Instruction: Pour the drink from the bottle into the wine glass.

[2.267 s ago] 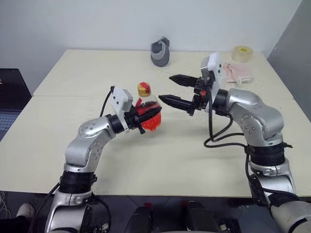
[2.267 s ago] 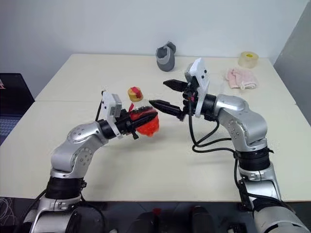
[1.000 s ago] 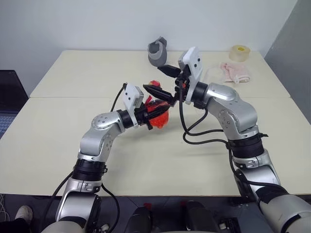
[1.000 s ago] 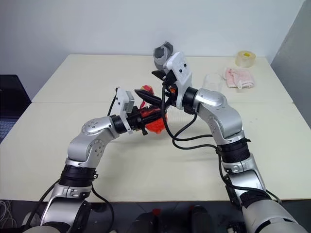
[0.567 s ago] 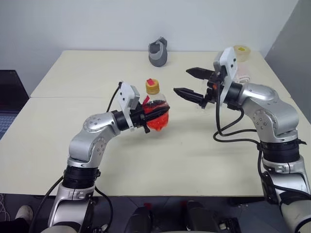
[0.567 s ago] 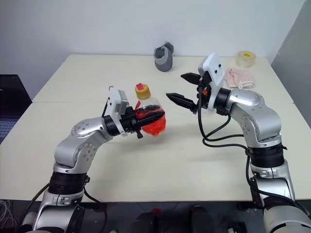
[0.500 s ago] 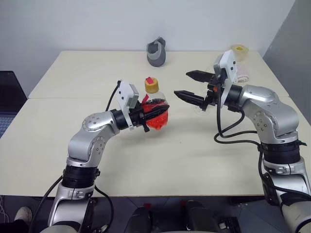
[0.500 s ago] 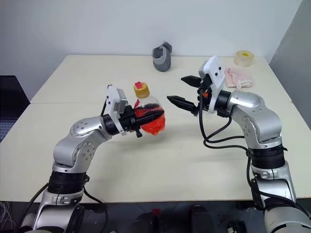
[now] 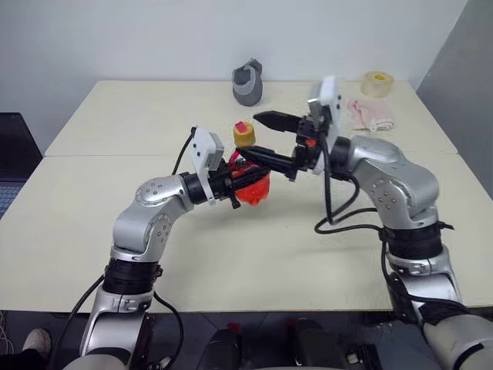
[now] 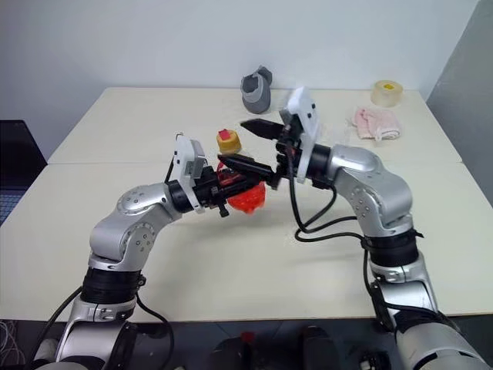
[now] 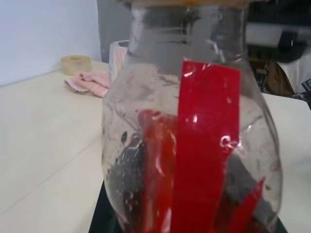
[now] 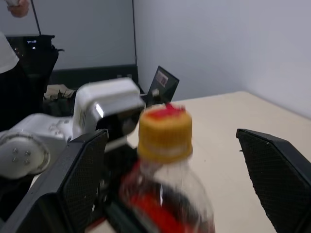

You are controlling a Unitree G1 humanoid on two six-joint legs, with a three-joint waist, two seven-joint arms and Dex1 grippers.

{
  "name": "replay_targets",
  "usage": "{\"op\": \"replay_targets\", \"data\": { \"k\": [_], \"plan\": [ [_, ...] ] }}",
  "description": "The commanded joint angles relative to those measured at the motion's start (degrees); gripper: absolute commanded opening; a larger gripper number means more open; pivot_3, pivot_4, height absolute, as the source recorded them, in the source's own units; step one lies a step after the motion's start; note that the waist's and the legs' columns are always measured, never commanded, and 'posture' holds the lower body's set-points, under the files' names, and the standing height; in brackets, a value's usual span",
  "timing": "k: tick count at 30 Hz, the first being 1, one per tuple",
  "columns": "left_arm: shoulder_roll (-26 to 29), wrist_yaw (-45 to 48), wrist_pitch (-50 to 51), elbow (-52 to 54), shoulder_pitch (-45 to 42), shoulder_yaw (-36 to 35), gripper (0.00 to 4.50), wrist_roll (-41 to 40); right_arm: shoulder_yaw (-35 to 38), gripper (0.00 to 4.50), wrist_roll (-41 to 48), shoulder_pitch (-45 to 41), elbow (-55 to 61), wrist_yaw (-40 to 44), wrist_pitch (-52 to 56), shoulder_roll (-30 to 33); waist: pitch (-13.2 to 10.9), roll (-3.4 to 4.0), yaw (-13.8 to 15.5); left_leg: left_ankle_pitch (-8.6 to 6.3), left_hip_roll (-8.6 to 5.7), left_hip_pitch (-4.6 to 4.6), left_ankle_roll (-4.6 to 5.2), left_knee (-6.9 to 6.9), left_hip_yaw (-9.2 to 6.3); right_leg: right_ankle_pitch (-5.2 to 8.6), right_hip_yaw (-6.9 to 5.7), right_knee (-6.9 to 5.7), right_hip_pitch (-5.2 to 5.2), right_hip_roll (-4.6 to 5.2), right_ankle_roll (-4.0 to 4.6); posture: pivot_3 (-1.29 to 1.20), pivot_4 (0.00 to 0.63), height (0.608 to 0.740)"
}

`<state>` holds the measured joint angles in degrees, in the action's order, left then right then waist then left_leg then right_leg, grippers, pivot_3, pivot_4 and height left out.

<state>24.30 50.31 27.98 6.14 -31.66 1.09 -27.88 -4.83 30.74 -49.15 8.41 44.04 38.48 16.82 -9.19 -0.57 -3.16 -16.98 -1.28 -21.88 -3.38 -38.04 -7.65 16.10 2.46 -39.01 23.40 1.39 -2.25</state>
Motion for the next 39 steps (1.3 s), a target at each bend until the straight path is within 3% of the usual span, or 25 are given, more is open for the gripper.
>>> {"op": "replay_targets", "data": {
  "k": [1, 20, 39],
  "plan": [
    [-0.07, 0.52, -1.99, 0.90, -1.41, -0.57, 0.99, -0.32, 0.01, 4.50, -1.26, -2.11, -0.86, -1.54, -2.44, -1.33, 0.00, 0.00, 0.00, 0.00, 0.00, 0.00, 0.00, 0.00, 0.01, 0.00, 0.01, 0.01, 0.00, 0.00, 0.00, 0.00, 0.150, 0.740],
    [0.67, 0.31, -1.83, 2.05, 1.04, -0.87, 0.99, -0.31, -0.26, 4.50, -5.00, -3.60, -4.70, -2.74, -3.67, -1.52, 0.00, 0.00, -0.06, 0.00, -0.01, 0.00, 0.00, 0.00, 0.01, 0.00, 0.01, -0.01, 0.01, 0.04, 0.00, 0.00, 0.150, 0.740],
    [1.22, 1.47, -2.38, 0.07, -0.75, -0.91, 0.99, -0.09, 1.89, 4.50, -3.71, 3.44, -1.58, 1.38, -3.06, 8.72, 0.00, 0.00, 0.10, -0.01, -0.02, -0.02, 0.02, -0.01, 0.06, 0.00, 0.02, 0.00, 0.00, 0.05, 0.00, 0.00, 0.150, 0.740]
  ]
}}
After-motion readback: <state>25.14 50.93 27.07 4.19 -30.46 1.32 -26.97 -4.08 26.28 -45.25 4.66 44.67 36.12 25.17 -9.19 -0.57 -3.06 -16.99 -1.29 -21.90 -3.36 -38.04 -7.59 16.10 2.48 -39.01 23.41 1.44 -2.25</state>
